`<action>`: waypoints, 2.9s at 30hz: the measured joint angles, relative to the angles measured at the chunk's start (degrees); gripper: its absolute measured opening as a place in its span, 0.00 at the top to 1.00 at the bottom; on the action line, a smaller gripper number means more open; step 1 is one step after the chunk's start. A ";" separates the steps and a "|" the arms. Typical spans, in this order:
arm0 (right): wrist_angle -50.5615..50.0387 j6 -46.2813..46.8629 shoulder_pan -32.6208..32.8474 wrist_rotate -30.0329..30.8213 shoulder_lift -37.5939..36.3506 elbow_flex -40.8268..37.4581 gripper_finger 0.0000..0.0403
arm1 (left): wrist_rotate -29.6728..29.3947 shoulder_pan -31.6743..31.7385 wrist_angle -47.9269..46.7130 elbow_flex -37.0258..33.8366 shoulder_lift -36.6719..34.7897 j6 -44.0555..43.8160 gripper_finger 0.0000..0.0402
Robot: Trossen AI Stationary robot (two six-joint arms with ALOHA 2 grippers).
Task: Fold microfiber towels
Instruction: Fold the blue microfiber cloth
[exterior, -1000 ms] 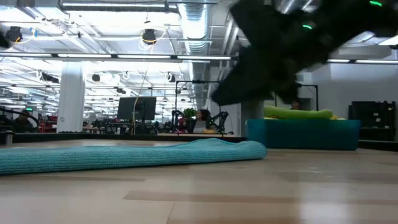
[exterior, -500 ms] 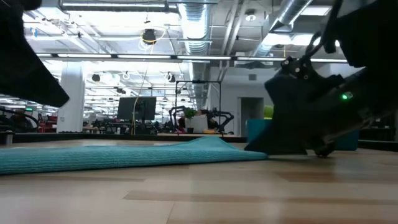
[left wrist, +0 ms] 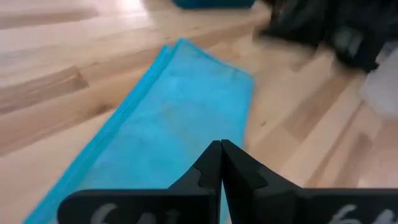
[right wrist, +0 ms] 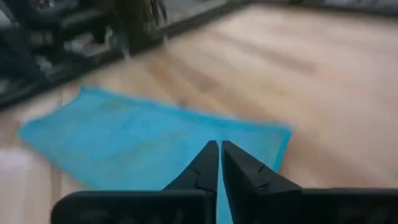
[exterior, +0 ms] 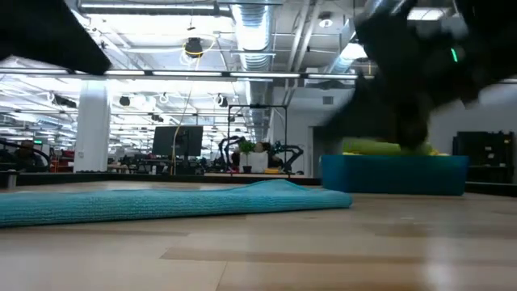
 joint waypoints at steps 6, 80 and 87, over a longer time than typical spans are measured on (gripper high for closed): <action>0.50 -9.22 -2.20 1.16 -5.16 -0.03 0.88 | 18.71 -1.96 -9.52 -0.40 1.29 -3.87 1.00; -18.83 -4.89 -19.59 -21.20 -10.31 -3.79 0.96 | 16.33 16.35 5.33 -10.71 -5.51 28.08 1.00; -13.10 -2.59 -19.29 -25.99 -4.26 -6.39 0.98 | 17.78 17.58 6.14 -15.11 -4.65 22.12 1.00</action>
